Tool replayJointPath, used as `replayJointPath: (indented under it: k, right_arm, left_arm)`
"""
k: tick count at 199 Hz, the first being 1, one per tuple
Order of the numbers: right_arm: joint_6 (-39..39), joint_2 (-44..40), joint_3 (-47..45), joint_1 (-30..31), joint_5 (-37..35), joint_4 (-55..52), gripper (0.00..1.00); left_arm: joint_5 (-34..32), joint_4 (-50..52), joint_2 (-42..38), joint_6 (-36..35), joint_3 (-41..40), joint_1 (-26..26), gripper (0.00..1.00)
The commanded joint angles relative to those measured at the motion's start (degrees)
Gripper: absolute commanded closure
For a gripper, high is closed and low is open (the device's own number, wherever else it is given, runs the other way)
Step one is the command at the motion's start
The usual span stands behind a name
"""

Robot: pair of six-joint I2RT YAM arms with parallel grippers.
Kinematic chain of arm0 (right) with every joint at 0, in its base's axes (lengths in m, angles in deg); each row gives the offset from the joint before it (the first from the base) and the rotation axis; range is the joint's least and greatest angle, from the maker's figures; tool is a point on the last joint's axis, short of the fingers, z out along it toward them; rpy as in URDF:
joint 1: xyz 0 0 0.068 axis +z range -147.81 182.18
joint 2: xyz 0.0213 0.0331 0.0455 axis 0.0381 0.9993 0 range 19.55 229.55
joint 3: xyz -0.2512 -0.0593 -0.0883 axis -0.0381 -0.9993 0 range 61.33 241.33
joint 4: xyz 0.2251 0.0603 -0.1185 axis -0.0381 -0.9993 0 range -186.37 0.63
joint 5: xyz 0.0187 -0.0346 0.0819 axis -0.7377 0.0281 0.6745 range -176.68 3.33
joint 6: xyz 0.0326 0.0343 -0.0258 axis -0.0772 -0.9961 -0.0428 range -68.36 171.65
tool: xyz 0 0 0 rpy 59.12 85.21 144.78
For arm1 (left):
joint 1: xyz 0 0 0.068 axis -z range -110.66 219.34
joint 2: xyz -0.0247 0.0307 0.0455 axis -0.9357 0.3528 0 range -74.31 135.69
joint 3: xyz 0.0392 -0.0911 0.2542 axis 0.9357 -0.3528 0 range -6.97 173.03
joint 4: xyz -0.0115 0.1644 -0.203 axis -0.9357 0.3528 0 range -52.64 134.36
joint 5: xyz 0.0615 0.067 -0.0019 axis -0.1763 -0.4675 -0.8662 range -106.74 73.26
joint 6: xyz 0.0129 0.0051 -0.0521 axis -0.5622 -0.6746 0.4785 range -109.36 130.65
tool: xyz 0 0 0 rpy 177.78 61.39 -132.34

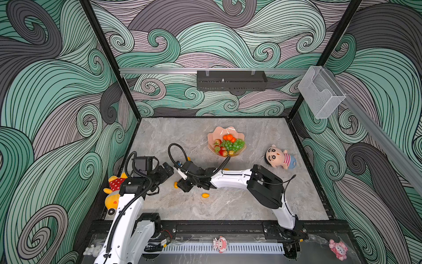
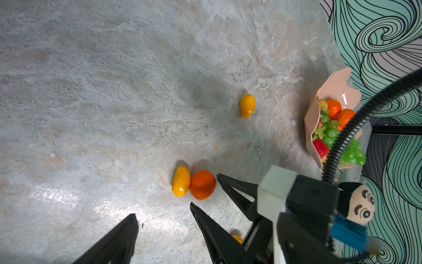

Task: Arrange fruit in a fruit bowl
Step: Pick up the fruit from the middle-left of the table.

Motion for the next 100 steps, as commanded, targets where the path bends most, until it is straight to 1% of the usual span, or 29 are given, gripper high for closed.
replayJointPath:
  k: [1, 100]
  right_arm:
    - [1.3, 1.6, 2.0, -0.8, 0.8, -2.6, 0.43]
    - [0.6, 4.7, 3.8, -1.1, 3.0, -3.8, 0.47]
  left_arm:
    - [-1.1, 1.6, -0.1, 0.2, 2.2, -1.0, 0.02]
    - [-0.6, 1.6, -0.4, 0.0, 1.5, -1.1, 0.02]
